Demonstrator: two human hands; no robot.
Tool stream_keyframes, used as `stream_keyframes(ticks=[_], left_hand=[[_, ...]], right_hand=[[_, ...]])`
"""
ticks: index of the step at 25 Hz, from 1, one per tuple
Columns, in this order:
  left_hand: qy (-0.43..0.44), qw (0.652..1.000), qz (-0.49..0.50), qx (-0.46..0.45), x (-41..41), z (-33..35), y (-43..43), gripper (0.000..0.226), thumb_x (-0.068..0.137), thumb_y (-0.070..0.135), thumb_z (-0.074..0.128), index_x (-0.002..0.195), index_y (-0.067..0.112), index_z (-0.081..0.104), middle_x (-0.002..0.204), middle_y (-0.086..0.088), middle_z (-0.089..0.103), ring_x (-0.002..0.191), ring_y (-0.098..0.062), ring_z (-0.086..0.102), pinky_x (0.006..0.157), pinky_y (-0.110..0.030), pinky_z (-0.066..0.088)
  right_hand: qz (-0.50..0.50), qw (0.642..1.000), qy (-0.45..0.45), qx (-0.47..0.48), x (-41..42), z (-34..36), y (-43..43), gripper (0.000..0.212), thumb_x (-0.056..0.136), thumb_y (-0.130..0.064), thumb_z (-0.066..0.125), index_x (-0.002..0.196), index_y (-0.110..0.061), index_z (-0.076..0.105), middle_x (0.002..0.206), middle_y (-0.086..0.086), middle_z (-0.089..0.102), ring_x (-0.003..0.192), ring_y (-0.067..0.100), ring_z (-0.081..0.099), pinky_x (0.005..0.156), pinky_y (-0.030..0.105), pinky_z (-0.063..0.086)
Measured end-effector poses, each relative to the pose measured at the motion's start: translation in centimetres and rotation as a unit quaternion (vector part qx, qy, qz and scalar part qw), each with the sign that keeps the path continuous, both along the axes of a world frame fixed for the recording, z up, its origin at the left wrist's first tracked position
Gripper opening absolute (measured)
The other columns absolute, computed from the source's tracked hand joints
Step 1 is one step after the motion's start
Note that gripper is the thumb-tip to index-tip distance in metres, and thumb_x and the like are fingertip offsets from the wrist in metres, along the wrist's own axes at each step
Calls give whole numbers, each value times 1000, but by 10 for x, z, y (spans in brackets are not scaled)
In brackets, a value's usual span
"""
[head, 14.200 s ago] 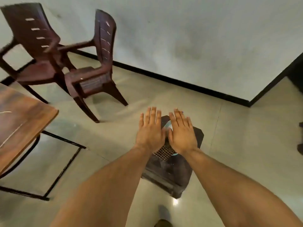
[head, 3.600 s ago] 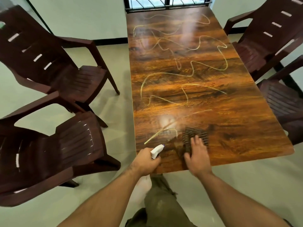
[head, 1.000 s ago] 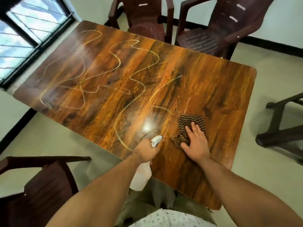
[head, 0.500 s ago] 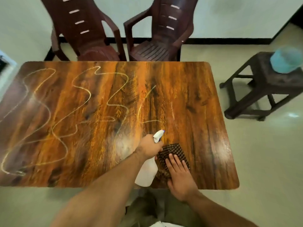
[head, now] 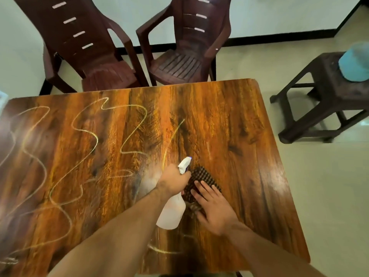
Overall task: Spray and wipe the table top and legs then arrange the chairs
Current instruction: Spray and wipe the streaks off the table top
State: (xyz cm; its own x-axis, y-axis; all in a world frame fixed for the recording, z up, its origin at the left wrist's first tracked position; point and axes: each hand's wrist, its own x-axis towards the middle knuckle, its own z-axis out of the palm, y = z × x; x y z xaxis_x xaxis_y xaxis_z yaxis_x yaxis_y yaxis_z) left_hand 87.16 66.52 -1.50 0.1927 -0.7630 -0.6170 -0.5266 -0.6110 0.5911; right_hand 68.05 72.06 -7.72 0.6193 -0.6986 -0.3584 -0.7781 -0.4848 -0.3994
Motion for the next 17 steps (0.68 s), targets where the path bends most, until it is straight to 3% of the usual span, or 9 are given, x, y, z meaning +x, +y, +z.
stream_keyframes(ticks=[6, 11, 13, 15, 17], left_hand=[[36, 999, 34, 13, 4, -5, -45, 11, 97, 17, 59, 94, 8, 64, 73, -10, 70, 42, -18, 62, 50, -27, 54], [25, 999, 22, 5, 0, -4, -68, 15, 93, 16, 61, 84, 7, 66, 67, -8, 67, 47, -18, 63, 50, -29, 55], [34, 999, 31, 13, -1, -3, -72, 15, 95, 18, 60, 92, 4, 65, 70, -8, 66, 47, -19, 64, 52, -30, 55], [42, 998, 52, 22, 0, -2, -75, 15, 96, 19, 60, 98, 4, 63, 71, -8, 66, 44, -17, 63, 50, -28, 54], [52, 995, 79, 10, 1, 0, -79, 13, 96, 18, 62, 90, 6, 61, 65, -8, 64, 43, -17, 63, 51, -29, 55]], right_hand=[[-214, 975, 48, -23, 41, -20, -116, 71, 101, -48, 34, 161, -21, 7, 168, 5, -8, 154, 24, -13, 122, 42, -10], [2, 1000, 2, -15, 19, -13, -116, 74, 96, -52, 40, 160, -24, 17, 168, -2, -8, 153, 16, -14, 126, 45, 1], [-34, 999, 14, -19, -1, -15, -137, 84, 91, -56, 45, 160, -20, 13, 167, 2, -10, 153, 19, -13, 126, 45, 1], [-147, 988, 53, -15, 6, -17, -162, 96, 89, -58, 46, 160, -15, -1, 167, 7, -14, 153, 24, -15, 125, 43, -7], [-199, 977, 71, -14, 34, -17, -171, 98, 90, -59, 46, 160, -14, -6, 166, 10, -16, 153, 27, -15, 122, 43, -10]])
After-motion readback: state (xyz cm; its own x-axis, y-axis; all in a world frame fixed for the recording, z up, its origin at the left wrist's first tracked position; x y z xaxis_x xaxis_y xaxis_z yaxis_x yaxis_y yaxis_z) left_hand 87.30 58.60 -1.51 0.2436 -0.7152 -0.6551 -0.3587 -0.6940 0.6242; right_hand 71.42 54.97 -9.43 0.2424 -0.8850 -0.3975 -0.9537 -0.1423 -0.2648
